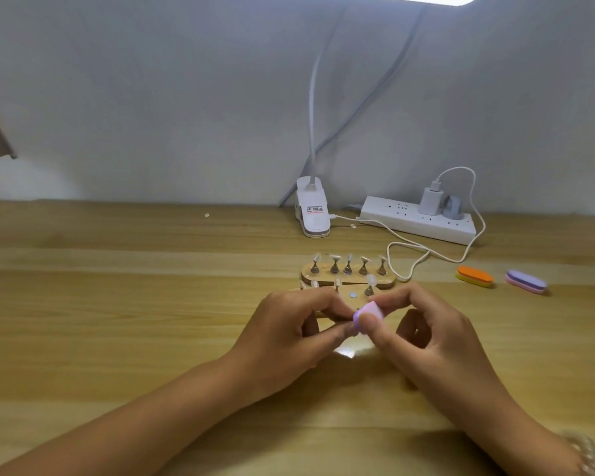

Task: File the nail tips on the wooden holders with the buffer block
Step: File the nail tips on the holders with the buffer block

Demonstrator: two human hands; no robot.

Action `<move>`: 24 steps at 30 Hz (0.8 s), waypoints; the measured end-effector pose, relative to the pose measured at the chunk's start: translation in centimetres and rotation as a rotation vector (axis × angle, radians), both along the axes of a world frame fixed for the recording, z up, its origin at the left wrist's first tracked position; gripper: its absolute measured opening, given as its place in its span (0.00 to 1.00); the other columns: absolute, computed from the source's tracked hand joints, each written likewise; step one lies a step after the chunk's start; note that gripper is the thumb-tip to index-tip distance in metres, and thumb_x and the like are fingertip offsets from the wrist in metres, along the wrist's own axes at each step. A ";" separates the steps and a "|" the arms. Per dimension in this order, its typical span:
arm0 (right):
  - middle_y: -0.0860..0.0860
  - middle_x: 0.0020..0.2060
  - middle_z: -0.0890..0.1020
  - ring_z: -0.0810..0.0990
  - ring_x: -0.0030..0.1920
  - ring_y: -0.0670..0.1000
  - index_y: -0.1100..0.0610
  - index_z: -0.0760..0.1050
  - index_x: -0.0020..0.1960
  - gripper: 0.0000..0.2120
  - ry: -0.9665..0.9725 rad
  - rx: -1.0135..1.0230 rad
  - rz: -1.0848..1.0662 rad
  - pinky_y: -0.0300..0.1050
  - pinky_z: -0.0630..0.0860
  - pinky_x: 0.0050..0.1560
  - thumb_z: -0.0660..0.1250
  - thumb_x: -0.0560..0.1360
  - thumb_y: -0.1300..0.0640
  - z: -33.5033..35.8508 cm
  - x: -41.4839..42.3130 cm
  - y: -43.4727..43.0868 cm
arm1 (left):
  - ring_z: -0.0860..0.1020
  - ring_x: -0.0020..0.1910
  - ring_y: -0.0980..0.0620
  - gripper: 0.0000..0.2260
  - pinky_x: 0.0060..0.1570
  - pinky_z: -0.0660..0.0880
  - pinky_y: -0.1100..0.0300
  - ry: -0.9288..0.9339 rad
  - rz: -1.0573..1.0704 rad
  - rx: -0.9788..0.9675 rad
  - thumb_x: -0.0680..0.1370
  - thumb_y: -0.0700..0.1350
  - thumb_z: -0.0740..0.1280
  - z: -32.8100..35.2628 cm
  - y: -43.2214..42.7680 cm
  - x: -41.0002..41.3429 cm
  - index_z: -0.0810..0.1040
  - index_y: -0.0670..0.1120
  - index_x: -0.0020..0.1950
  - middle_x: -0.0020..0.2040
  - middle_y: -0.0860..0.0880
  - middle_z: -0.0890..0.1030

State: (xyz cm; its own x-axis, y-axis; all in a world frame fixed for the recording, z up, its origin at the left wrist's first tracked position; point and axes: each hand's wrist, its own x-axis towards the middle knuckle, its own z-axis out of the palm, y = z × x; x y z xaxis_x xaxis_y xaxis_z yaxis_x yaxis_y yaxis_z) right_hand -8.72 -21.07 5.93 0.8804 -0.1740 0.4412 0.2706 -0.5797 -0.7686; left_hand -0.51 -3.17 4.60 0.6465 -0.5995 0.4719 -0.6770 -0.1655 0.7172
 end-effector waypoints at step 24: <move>0.41 0.39 0.78 0.75 0.30 0.50 0.48 0.78 0.44 0.15 -0.060 -0.061 -0.037 0.36 0.69 0.30 0.73 0.68 0.38 0.2 0.0 0.3 | 0.74 0.24 0.59 0.03 0.29 0.67 0.66 -0.128 0.025 0.043 0.77 0.44 0.71 0.1 0.0 0.0 0.83 0.48 0.49 0.41 0.63 0.82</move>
State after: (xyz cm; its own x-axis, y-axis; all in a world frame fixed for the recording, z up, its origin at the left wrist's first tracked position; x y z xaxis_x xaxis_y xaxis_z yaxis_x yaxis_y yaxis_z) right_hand -8.73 -20.81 6.11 0.8454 -0.1766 0.5041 0.2932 -0.6355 -0.7143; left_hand -0.55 -3.22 4.67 0.5977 -0.6057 0.5253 -0.7577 -0.2124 0.6171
